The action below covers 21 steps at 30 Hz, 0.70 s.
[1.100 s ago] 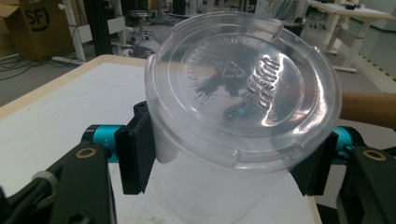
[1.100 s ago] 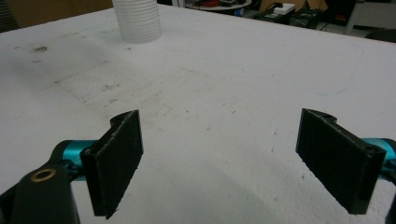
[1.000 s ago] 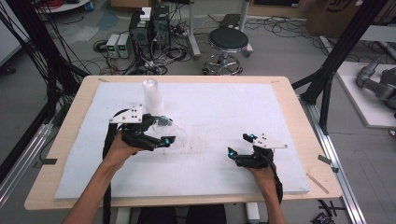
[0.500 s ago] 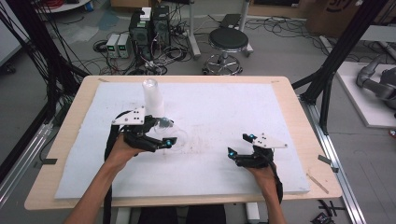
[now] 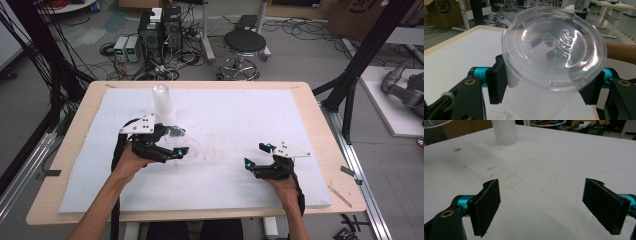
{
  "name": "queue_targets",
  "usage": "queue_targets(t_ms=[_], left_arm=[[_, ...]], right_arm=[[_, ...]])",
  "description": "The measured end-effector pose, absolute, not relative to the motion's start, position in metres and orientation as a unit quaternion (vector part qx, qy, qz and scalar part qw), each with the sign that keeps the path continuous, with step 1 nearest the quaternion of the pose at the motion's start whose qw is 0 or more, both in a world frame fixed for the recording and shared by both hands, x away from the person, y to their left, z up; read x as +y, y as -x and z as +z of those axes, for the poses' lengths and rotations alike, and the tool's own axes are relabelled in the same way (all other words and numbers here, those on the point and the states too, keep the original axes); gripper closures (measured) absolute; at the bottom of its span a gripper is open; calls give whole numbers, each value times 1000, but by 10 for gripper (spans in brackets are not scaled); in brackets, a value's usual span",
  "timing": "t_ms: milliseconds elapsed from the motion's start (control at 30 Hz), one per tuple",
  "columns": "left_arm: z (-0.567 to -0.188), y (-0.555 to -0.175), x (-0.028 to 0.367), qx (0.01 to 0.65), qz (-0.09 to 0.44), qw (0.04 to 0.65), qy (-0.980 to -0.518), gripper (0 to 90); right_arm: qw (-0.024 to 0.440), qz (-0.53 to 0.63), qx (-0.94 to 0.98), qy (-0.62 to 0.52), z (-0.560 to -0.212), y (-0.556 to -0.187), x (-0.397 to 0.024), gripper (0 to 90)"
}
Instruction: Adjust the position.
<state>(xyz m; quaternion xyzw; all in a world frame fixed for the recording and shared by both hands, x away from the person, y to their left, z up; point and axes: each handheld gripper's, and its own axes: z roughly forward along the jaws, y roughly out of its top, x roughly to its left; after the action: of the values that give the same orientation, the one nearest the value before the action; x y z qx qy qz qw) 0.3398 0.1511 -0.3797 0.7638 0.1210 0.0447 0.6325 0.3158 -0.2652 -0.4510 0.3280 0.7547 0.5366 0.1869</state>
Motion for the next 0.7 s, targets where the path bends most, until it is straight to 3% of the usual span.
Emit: queue_targets(t_ms=[700], left_arm=[[-374, -335, 152, 107, 29, 640, -760, 340]], right_arm=[[79, 577, 788, -199, -396, -324, -253, 144]])
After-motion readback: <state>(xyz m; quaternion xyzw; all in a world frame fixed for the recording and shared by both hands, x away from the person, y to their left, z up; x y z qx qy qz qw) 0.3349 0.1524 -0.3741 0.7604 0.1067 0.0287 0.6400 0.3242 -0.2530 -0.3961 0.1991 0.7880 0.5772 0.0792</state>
